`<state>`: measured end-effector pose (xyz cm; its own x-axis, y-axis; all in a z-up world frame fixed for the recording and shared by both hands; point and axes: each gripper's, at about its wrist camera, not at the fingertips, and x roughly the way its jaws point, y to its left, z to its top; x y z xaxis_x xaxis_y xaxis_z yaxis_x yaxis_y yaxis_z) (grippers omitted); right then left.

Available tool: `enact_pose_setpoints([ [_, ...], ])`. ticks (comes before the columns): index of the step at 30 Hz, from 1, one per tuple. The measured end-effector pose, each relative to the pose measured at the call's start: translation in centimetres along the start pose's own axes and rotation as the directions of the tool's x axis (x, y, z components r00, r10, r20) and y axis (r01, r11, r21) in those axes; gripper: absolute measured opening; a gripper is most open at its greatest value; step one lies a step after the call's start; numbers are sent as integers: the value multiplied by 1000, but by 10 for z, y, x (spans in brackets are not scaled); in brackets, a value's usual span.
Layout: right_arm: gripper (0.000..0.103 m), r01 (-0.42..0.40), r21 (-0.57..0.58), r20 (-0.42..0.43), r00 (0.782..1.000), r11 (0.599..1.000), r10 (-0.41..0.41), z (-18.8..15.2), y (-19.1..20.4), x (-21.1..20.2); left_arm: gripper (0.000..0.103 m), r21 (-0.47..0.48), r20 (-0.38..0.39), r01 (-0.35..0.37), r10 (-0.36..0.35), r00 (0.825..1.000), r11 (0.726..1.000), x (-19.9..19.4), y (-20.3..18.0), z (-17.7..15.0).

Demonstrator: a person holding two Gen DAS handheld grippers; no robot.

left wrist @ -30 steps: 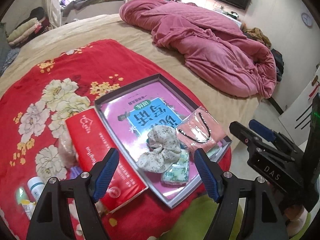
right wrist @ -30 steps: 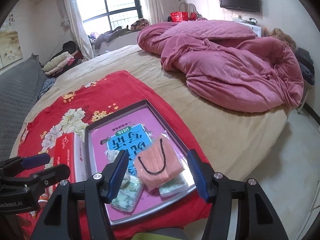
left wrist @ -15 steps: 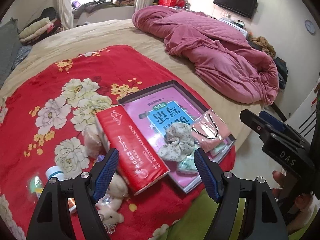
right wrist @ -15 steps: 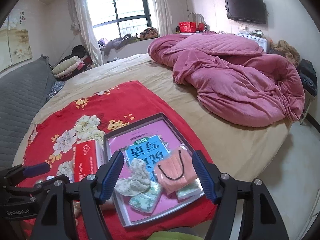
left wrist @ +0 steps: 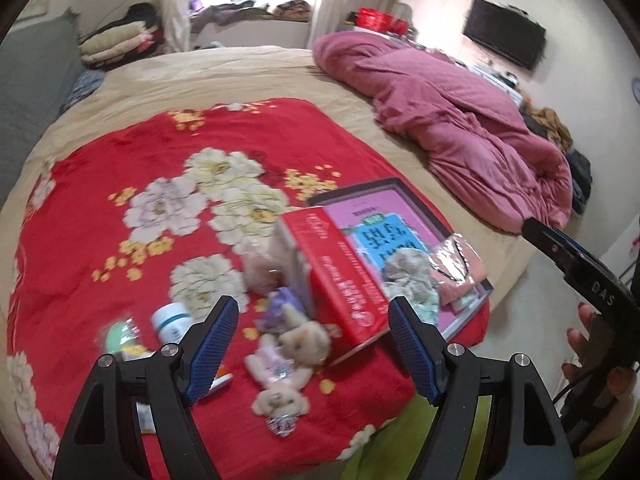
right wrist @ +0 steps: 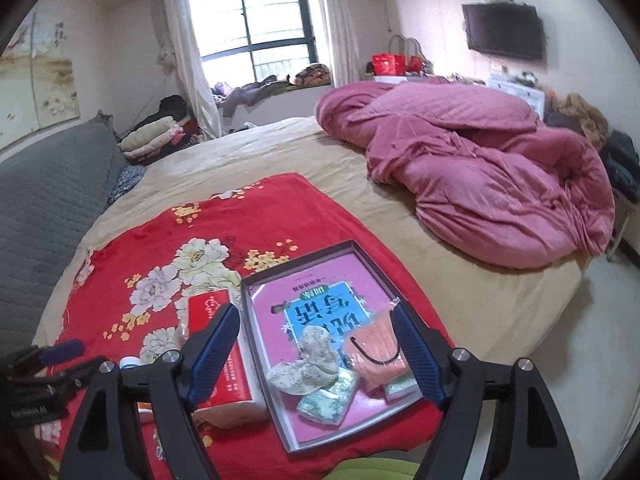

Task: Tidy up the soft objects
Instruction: 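Move both open grippers back toward the remaining items on the bedspread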

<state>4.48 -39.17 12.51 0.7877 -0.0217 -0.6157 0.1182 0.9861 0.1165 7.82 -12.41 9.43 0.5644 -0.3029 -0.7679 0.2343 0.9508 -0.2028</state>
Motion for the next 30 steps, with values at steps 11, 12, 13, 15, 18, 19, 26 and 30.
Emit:
enact_pose_setpoints([
  [11,80,-77,-72,21,997,994,78,3,50,-14,78,-134,54,-62,70,996,989,-43,72,-5],
  [12,80,-83,-77,21,996,994,85,3,54,-15,78,-141,56,-67,76,996,988,-45,76,-7],
  [13,81,-93,-87,20,995,992,95,4,60,-15,79,-148,55,-74,83,995,986,-48,82,-9],
  [15,81,-107,-102,21,994,989,109,4,69,-17,78,-163,54,-86,96,994,983,-52,90,-11],
  [18,81,-121,-127,20,992,985,125,4,81,-17,78,-181,52,-103,114,992,978,-57,102,-16],
  [19,81,-127,-137,19,991,982,131,3,86,-17,78,-186,53,-106,117,992,977,-58,105,-18],
  [26,81,-156,-199,1,987,967,159,-1,116,-15,79,-221,41,-128,140,989,967,-65,126,-30],
  [30,81,-176,-223,-22,984,959,175,-6,130,-11,79,-245,36,-136,149,988,960,-67,139,-37],
])
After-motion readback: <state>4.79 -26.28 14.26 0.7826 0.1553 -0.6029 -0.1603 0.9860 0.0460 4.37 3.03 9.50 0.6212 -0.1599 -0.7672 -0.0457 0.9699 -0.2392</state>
